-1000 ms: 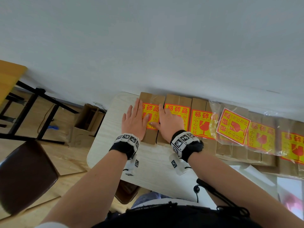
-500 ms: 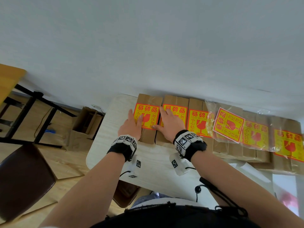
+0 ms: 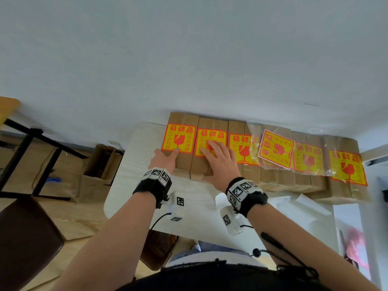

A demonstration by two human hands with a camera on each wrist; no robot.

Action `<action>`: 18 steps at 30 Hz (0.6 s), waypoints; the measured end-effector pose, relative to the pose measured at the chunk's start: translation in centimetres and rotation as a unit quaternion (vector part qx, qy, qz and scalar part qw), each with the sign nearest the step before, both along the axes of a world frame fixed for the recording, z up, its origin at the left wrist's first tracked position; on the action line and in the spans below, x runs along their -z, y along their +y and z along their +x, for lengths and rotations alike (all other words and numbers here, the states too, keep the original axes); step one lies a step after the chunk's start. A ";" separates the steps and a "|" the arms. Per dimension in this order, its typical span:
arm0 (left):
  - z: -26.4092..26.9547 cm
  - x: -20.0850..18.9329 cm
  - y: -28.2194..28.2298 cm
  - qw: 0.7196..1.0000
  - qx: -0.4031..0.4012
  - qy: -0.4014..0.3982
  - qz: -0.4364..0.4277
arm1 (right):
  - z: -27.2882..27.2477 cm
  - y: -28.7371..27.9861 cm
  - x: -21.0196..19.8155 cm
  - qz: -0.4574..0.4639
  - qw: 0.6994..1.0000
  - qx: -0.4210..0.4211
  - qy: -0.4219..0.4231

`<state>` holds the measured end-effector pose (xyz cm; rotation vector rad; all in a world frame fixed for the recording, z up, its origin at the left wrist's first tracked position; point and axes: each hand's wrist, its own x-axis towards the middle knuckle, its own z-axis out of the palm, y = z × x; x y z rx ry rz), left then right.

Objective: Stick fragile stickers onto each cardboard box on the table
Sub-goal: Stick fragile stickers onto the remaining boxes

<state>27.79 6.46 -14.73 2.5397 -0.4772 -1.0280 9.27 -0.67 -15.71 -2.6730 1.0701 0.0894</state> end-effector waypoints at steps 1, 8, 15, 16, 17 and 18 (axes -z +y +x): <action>-0.1 0.0 0.0 1.000 -0.002 0.001 -0.008 | -0.2 0.0 0.2 -0.013 1.000 0.006 0.002; -1.1 0.3 0.9 0.996 -0.028 0.020 -0.078 | 0.1 -0.5 0.3 -0.032 0.999 0.014 0.014; -4.1 -0.2 1.0 0.961 -0.170 0.179 -0.127 | -2.3 -1.1 -0.6 -0.003 0.999 0.052 0.016; -4.6 -0.2 0.7 0.953 -0.188 0.193 -0.138 | -2.9 -1.2 -0.7 0.001 0.998 0.054 0.018; -5.1 -0.6 0.6 0.949 -0.193 0.201 -0.151 | -3.4 -1.2 -0.8 0.007 0.998 0.053 0.017; -5.4 -0.9 0.4 0.951 -0.189 0.187 -0.157 | -3.8 -1.2 -0.8 0.014 0.998 0.052 0.014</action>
